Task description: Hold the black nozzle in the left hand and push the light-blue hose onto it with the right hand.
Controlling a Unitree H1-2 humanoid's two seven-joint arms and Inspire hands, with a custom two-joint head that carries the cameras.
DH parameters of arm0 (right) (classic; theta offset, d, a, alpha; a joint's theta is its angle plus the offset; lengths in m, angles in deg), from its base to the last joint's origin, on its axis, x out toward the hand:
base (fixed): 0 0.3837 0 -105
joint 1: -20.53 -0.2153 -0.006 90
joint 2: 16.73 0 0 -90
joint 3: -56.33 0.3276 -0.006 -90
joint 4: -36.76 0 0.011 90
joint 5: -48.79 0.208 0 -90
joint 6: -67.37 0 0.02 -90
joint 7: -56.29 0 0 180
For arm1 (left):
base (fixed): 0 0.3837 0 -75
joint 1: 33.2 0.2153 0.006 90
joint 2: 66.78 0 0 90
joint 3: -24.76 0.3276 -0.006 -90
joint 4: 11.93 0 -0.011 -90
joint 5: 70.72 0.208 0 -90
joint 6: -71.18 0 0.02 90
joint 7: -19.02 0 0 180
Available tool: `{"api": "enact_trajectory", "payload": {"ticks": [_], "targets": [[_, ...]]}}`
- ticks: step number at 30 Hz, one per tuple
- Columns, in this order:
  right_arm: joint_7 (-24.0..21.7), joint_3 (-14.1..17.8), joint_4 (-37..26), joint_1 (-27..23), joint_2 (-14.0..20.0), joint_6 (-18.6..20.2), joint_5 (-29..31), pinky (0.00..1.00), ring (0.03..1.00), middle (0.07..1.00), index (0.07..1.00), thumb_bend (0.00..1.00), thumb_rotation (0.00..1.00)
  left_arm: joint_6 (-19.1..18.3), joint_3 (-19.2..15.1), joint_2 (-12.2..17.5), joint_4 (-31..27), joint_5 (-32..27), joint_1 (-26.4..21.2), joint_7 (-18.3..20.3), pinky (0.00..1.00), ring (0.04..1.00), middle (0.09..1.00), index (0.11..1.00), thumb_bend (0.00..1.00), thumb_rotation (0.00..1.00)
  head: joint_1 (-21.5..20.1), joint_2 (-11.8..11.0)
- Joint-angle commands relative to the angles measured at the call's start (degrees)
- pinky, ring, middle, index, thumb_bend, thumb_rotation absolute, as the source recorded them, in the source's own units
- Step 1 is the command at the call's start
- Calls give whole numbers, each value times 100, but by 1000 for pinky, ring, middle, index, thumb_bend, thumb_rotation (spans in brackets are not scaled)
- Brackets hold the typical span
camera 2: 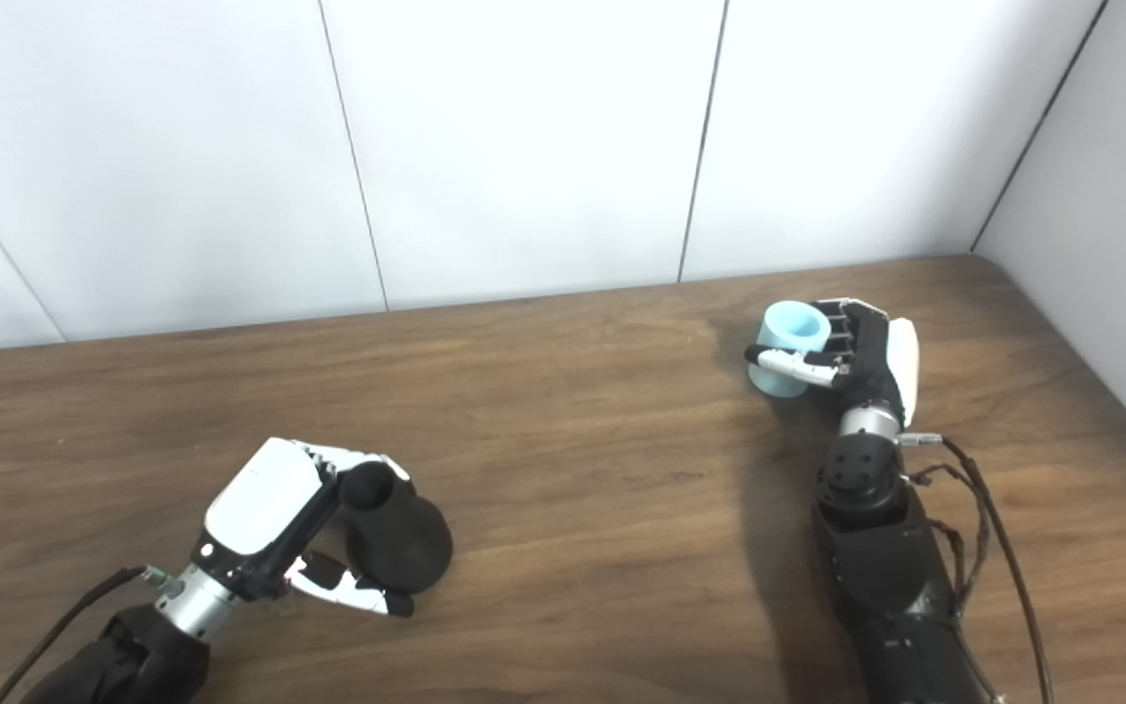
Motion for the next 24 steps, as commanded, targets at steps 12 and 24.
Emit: {"api": "enact_trajectory", "payload": {"ticks": [12,24], "targets": [[-144,3,-487,25,77,-254,140,345,402,479,517,516,0,154,151,-266,219,-97,565,-55,230,362,436,531,497,0,21,40],[-924,-348,-2618,311,-74,720,152,339,400,482,520,515,0,147,72,-486,332,92,565,13,240,366,443,534,497,0,475,86]]}}
